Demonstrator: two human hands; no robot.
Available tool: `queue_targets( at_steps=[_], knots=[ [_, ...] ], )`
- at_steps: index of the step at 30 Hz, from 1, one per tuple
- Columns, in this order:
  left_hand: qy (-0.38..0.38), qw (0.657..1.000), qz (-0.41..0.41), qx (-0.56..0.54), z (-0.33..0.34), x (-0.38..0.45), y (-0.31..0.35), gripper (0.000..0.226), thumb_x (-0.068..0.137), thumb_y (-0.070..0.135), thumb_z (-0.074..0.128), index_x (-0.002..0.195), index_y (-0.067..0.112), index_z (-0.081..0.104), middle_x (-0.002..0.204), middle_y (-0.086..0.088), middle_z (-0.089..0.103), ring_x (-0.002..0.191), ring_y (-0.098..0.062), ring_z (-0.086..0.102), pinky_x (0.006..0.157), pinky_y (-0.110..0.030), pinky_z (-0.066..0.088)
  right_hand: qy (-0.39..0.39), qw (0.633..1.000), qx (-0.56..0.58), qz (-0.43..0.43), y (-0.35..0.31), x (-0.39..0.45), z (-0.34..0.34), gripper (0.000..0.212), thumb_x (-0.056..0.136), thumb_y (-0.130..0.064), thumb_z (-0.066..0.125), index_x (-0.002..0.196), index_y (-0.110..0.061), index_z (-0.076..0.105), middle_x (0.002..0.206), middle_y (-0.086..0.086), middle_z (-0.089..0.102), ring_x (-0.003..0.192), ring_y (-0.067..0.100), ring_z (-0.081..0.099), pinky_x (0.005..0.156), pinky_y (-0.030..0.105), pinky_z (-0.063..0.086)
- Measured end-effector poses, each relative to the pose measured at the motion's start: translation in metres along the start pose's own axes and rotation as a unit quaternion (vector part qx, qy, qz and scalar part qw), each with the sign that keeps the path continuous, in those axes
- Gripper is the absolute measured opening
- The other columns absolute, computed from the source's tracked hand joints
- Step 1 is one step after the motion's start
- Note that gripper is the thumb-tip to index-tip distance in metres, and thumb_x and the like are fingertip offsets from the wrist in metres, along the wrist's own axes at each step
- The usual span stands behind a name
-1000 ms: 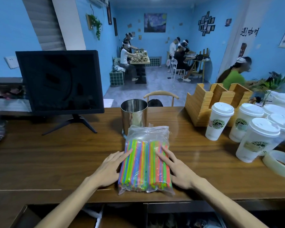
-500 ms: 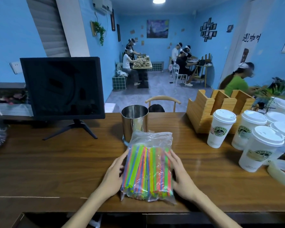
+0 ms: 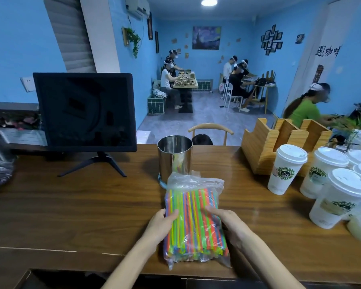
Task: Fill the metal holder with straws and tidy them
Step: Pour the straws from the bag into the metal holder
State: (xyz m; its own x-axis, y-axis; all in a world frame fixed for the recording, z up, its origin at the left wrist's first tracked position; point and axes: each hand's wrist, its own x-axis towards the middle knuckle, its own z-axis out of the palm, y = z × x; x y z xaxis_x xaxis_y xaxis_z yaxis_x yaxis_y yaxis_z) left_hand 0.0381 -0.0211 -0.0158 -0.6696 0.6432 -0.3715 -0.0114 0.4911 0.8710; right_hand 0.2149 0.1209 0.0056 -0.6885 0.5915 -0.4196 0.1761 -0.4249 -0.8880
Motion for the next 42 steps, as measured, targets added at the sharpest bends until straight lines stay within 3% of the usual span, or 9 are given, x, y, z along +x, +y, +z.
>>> queue_targets(
  at_steps=[4,7,10,16,20,27,32,38,42],
  knots=[
    [0.014,0.999,-0.005,-0.046,0.020,-0.009,0.007,0.034,0.096,0.050,0.058,0.117,0.025,0.066,0.110,0.005,0.073,0.100,-0.015,0.070,0.097,-0.040,0.054,-0.017,1.000,-0.005,0.002,-0.003,-0.002,0.011,0.040,0.082,-0.022,0.082,0.112,0.003,0.073,0.103,0.021,0.077,0.087,0.033,0.076,0.077,0.039,0.062],
    [0.039,0.996,-0.005,-0.078,0.039,-0.012,0.010,0.056,0.080,0.068,0.051,0.121,0.032,0.064,0.118,0.004,0.068,0.110,-0.017,0.065,0.102,-0.043,0.051,0.000,1.000,0.020,-0.001,-0.003,-0.004,0.021,0.036,0.084,-0.013,0.080,0.112,0.007,0.070,0.100,0.023,0.076,0.081,0.032,0.076,0.068,0.038,0.062],
    [0.060,0.997,0.001,-0.052,0.049,-0.021,0.025,0.039,0.094,0.058,0.048,0.119,0.031,0.059,0.127,0.000,0.049,0.120,-0.020,0.054,0.107,-0.045,0.046,0.009,0.999,0.037,-0.003,-0.004,-0.008,0.028,0.035,0.085,-0.011,0.080,0.113,0.007,0.069,0.097,0.023,0.077,0.076,0.030,0.076,0.061,0.035,0.060],
    [0.055,0.983,-0.007,-0.177,0.055,-0.008,0.022,0.074,0.067,0.072,0.062,0.130,0.033,0.059,0.119,0.001,0.070,0.103,-0.020,0.071,0.091,-0.048,0.059,-0.001,0.999,0.045,-0.010,-0.011,-0.015,0.031,0.040,0.084,-0.014,0.082,0.118,0.000,0.069,0.101,0.017,0.078,0.082,0.027,0.077,0.064,0.033,0.061],
    [0.003,0.966,-0.018,-0.259,0.055,-0.023,0.035,0.034,0.096,0.044,0.062,0.127,0.029,0.059,0.112,-0.006,0.073,0.097,-0.027,0.074,0.088,-0.051,0.060,-0.007,1.000,0.026,-0.009,-0.012,-0.019,0.033,0.043,0.081,-0.021,0.085,0.116,-0.003,0.069,0.100,0.013,0.079,0.085,0.025,0.078,0.065,0.031,0.061],
    [-0.017,0.950,-0.010,-0.311,0.065,-0.031,0.033,0.035,0.099,0.041,0.060,0.132,0.033,0.051,0.117,-0.010,0.069,0.102,-0.030,0.072,0.090,-0.056,0.058,-0.051,0.998,-0.038,-0.021,-0.021,-0.021,0.028,0.059,0.070,-0.036,0.090,0.120,-0.016,0.064,0.104,0.006,0.078,0.096,0.024,0.076,0.078,0.033,0.060],
    [-0.031,0.950,0.018,-0.312,0.066,-0.033,0.035,0.028,0.100,0.037,0.059,0.126,0.036,0.048,0.116,-0.007,0.067,0.101,-0.028,0.072,0.089,-0.051,0.059,-0.072,0.996,-0.040,-0.022,-0.019,-0.017,0.024,0.067,0.067,-0.036,0.089,0.125,-0.017,0.061,0.112,0.010,0.076,0.104,0.029,0.074,0.097,0.046,0.058],
    [-0.044,0.944,-0.013,-0.328,0.065,-0.028,0.035,0.050,0.092,0.032,0.068,0.135,0.030,0.042,0.118,-0.015,0.065,0.102,-0.033,0.071,0.087,-0.055,0.060,-0.080,0.996,-0.020,-0.025,-0.016,-0.014,0.022,0.060,0.072,-0.029,0.088,0.125,-0.016,0.062,0.113,0.014,0.075,0.106,0.032,0.073,0.097,0.048,0.057],
    [-0.074,0.934,-0.037,-0.346,0.063,-0.028,0.037,0.051,0.090,0.034,0.068,0.134,0.023,0.043,0.117,-0.021,0.065,0.100,-0.036,0.072,0.077,-0.045,0.061,-0.091,0.996,-0.008,-0.014,-0.016,-0.015,0.018,0.060,0.076,-0.025,0.087,0.128,-0.017,0.058,0.116,0.016,0.073,0.108,0.034,0.072,0.095,0.047,0.058]
  ],
)
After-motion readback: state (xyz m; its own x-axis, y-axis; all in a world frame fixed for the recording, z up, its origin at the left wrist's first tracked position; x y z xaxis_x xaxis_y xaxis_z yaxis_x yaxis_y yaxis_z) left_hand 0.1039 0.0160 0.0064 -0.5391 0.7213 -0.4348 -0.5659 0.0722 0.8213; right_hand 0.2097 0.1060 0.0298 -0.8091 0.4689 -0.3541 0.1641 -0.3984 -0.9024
